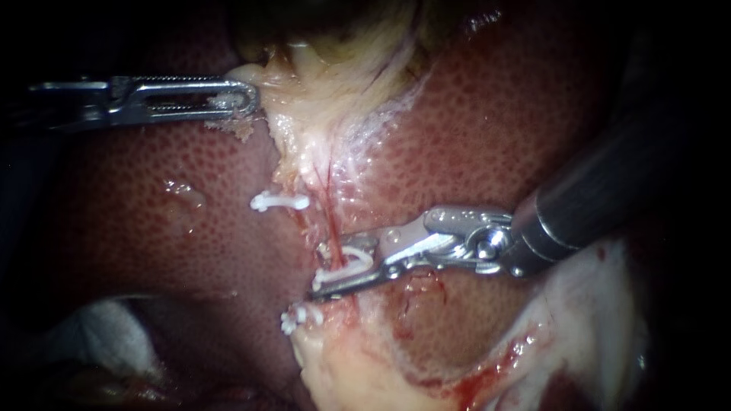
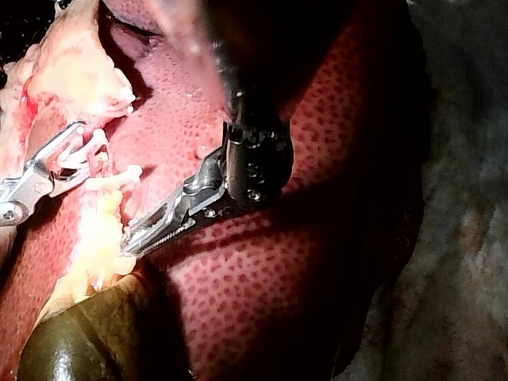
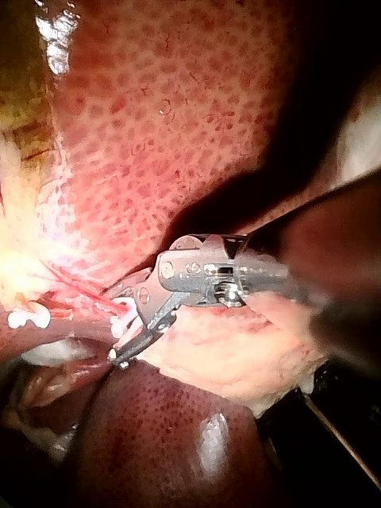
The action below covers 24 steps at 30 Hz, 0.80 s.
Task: Clipping second clip right tube
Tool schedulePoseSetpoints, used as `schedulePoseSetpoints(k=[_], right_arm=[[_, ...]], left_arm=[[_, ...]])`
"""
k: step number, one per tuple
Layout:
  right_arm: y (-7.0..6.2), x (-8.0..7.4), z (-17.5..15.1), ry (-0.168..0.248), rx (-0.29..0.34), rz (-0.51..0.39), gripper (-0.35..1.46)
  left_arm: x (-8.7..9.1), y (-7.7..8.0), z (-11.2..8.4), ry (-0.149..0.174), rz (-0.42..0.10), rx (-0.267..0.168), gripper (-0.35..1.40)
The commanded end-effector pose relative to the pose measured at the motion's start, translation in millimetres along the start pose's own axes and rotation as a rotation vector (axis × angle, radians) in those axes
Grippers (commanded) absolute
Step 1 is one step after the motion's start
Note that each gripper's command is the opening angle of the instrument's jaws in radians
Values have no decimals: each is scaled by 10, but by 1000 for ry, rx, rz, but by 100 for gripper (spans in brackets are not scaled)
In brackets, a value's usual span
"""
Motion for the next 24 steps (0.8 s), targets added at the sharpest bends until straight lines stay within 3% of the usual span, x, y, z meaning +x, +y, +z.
schedulePoseSetpoints(k=[1, 18, 24], right_arm=[[-1, 0, 0, 1, 3, 9, 42], [-1, 1, 2, 31, 26, 74, 30], [0, 1, 1, 34, 28, 103, 15]], left_arm=[[0, 0, 0, -1, 0, -2, -35], [0, 1, 1, -1, 0, -2, -35], [0, 1, 1, -1, 0, -2, -35]])
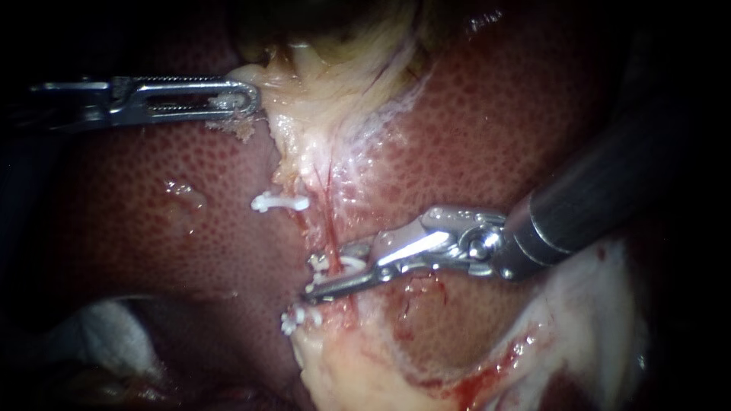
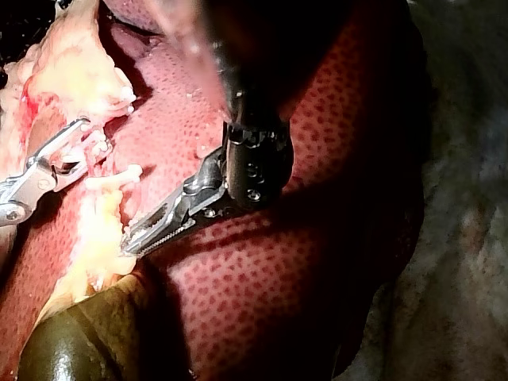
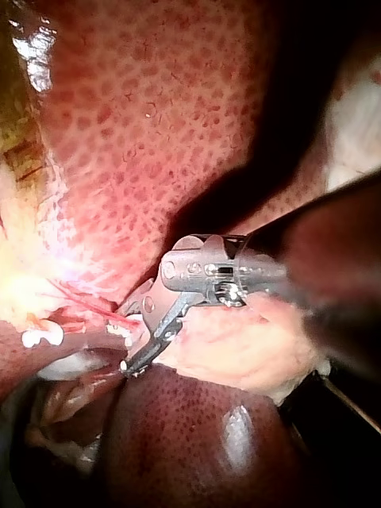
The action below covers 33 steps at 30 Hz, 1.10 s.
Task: Clipping second clip right tube
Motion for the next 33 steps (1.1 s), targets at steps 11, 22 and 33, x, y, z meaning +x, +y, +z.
schedulePoseSetpoints(k=[11, 22, 33], right_arm=[[2, -3, -7, -1, 5, 92, -35], [-1, -6, -10, -5, 12, 107, -35], [-3, -5, -12, -7, 18, 107, -35]], left_arm=[[0, 0, 0, 0, 0, 0, -35], [0, 1, 0, 0, 0, 1, -35], [0, 1, 1, 1, 0, 1, -35]])
